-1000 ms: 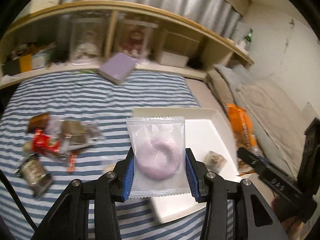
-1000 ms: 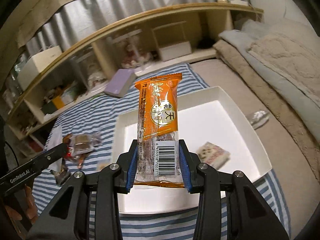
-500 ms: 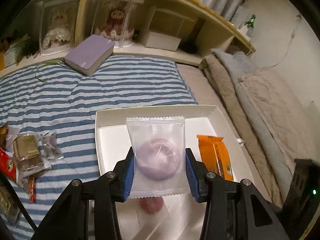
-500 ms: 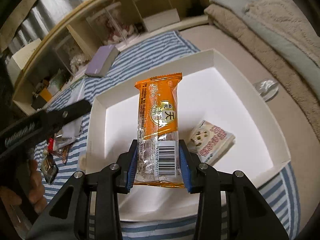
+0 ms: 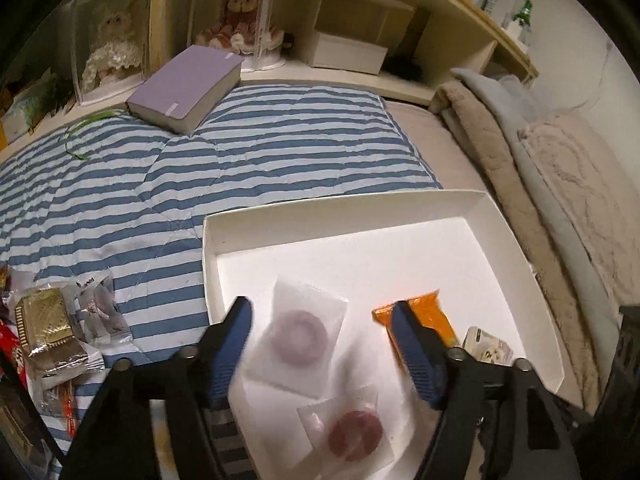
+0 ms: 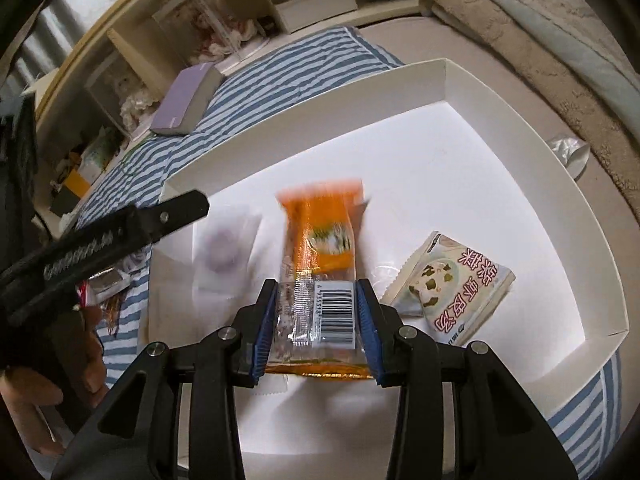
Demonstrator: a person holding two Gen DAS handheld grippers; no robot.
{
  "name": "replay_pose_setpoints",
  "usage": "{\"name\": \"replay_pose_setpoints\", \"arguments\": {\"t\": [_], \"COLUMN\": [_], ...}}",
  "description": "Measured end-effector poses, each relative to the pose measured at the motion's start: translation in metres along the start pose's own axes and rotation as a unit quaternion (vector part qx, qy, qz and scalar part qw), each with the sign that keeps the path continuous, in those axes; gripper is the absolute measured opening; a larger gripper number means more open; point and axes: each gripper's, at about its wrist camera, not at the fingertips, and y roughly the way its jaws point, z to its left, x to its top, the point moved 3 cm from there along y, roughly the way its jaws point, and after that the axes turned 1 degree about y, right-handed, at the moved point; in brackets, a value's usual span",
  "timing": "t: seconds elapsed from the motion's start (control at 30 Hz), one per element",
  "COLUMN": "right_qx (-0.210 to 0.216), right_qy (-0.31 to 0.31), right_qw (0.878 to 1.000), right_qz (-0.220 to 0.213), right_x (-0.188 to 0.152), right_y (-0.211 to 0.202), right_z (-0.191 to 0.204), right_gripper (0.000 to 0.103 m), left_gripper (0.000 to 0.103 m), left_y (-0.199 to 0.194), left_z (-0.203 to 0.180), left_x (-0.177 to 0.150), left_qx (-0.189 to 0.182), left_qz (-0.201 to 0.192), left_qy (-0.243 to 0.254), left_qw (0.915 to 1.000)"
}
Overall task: Organize snacks
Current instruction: 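Carry both packets into the white box and open both grippers, then move both grippers back toward the remaining snacks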
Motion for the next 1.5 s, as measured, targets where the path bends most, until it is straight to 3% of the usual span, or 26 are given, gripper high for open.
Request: {"name": "replay_pose_setpoints", "arguments": {"t": [0.07, 0.1, 0.2, 0.37, 0.4, 0.9, 1.5], "right_qx": [-0.005, -0.008, -0.014, -0.025, -0.029, -0.056, -0.079], "right_qy": [0.006, 0.005, -0.003, -0.024, -0.025, -0.021, -0.065], "right_qw": [1.000, 1.000, 1.000, 0.999, 0.999, 0.997, 0.989], "right_qz": [0.000, -0.001, -0.007, -0.021, -0.023, -0.041, -0.102], "right_x": [0.000, 0.001, -0.001, -0.008, -0.010, -0.022, -0.029], "right_y": [-0.001, -0.003, -0.013, -0.033, -0.037, -0.063, -0.114], "right_z": [-0.001, -0.002, -0.003, -0.003, -0.005, -0.014, 0.016], "right_gripper": [0.042, 0.047, 0.078, 0.095, 0.103, 0.103, 0.103], "left_gripper": [0.084, 0.088, 0.096, 0.103, 0.103, 0.103, 0.103], "left_y": [-0.003, -0.003, -0.008, -0.016, -0.018, -0.066, -0.175], "left_z": [-0.003, -0.004, -0.005, -0.006, -0.006, -0.002, 0.037], "left_x": [-0.003, -0.004, -0.013, -0.024, -0.027, -0.050, -0.073], "left_qx": [0.000, -0.002, -0.007, -0.014, -0.013, -0.005, 0.005], "left_qz": [-0.005, -0.006, -0.007, -0.003, -0.002, -0.011, -0.055], "left_qy": [0.009, 0.012, 0.016, 0.018, 0.018, 0.018, 0.018], "left_qw": [0.9999, 0.9999, 0.9998, 0.9997, 0.9997, 0.9998, 0.9983]}}
